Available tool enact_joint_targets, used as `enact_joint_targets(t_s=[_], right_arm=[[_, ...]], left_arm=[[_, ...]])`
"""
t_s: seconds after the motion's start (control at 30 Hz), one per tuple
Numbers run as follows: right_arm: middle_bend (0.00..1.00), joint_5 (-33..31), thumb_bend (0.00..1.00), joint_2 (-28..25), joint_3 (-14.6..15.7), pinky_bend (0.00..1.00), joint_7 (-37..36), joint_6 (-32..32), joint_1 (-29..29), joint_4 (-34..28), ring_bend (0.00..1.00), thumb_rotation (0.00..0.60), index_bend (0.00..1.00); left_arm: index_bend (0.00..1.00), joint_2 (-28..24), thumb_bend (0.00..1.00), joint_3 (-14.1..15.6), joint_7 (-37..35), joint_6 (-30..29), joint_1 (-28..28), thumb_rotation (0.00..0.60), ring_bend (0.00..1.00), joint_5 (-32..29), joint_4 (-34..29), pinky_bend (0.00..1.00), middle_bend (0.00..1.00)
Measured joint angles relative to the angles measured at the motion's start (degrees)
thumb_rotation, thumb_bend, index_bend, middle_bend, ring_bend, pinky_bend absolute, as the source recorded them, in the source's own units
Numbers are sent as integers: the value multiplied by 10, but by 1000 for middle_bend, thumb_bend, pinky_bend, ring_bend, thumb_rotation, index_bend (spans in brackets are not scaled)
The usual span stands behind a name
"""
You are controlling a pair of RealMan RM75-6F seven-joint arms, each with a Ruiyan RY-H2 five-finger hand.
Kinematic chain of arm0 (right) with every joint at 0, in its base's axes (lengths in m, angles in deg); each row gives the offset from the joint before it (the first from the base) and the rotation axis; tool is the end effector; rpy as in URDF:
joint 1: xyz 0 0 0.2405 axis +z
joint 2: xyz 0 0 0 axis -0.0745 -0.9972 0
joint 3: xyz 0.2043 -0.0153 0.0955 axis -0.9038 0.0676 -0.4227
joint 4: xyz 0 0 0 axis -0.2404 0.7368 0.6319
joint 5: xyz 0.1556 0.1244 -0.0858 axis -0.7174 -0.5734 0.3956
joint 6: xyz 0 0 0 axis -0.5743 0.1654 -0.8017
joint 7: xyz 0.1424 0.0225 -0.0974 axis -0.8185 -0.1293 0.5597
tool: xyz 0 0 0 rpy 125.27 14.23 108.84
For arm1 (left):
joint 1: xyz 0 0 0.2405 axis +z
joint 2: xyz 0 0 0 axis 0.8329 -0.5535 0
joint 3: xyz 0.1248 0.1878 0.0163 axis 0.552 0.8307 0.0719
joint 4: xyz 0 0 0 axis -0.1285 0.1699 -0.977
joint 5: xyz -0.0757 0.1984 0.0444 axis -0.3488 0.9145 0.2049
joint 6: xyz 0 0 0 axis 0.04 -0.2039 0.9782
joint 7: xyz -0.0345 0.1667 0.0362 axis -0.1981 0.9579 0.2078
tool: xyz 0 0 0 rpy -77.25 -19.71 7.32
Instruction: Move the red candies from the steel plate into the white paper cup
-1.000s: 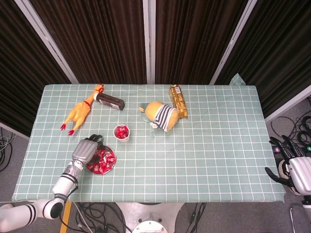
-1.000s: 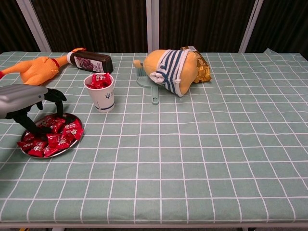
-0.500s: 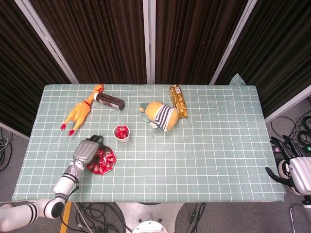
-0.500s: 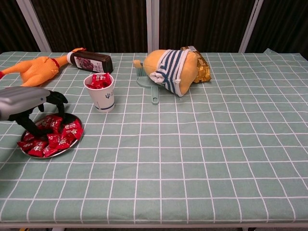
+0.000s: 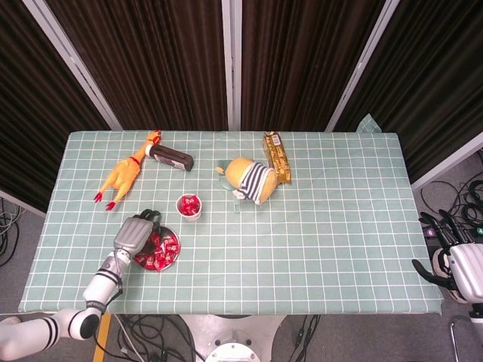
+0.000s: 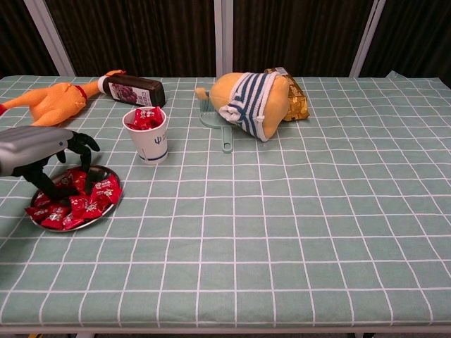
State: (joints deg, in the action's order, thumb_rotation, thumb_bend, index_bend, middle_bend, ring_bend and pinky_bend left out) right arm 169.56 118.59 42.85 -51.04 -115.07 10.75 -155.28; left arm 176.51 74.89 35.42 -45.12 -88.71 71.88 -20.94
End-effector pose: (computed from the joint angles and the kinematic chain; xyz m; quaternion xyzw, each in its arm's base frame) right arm -0.2769 -0.2112 0.1861 0.6130 -0.3938 0.4536 0.5133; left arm -0.2240 0.3157 -0.0494 -0.7350 -0.4264 -0.2779 0.4481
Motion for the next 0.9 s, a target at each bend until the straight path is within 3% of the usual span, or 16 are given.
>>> enact_joint_targets(t_s=[0.27, 0.57, 0.9], right_arm=[[201, 2, 212, 0, 0, 155, -1, -2, 0, 1, 0, 600, 83], [201, 2, 211, -1, 0, 155, -2, -7, -3, 1, 0, 600, 83], [201, -2, 211, 1, 0, 155, -9, -9, -7, 8, 0, 600, 83]], left_arm=[[641, -29, 386, -7, -22, -33, 11, 600, 149, 20, -41, 335, 283], [631, -84, 382, -65, -69, -71, 0, 600, 149, 50, -116, 335, 283], [604, -66, 377, -99, -44, -29, -59, 600, 149, 21, -114, 334, 283]])
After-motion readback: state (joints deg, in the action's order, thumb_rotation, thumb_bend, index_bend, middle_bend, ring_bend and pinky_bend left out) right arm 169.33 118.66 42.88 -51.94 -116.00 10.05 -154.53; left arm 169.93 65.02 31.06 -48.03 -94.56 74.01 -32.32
